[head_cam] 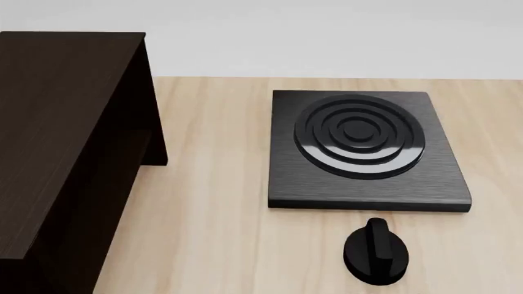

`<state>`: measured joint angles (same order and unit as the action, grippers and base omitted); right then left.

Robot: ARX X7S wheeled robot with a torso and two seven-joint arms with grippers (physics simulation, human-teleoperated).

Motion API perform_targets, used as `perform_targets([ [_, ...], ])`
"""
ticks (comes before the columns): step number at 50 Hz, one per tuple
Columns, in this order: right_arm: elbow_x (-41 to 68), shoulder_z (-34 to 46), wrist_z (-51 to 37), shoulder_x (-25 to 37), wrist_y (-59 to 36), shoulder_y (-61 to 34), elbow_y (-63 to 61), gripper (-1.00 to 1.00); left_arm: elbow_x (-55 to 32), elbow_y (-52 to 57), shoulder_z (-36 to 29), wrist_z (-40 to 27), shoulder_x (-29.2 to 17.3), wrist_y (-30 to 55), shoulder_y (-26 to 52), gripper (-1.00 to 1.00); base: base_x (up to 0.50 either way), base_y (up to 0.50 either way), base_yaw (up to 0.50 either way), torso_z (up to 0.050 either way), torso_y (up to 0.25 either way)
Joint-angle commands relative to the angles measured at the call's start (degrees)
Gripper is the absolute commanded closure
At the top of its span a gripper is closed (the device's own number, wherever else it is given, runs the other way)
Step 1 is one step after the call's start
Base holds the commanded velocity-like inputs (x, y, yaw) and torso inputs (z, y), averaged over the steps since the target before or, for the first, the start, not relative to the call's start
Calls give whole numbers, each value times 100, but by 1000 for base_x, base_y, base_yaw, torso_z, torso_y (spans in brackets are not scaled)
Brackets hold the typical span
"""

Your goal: Put the frying pan under the cabinet shelf.

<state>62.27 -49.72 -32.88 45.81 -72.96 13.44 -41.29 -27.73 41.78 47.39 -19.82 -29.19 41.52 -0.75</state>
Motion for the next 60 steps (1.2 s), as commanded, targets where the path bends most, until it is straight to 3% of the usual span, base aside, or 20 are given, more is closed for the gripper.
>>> perform_targets([
  [1,-96,146,72,-29,53,72,197,-100,11,40,-87,-64,-24,64,19,-100,0,0,0,0,0],
  [29,-636,101,498,-113,438,735,594,-100,69,-14,-177,-77,60,-57,-52,-100,0,0,0,0,0],
  [60,-746,252,522,-57,469,799,830,-100,112,-106,-299,-103,60,-132,-35,-100,0,0,0,0,0],
])
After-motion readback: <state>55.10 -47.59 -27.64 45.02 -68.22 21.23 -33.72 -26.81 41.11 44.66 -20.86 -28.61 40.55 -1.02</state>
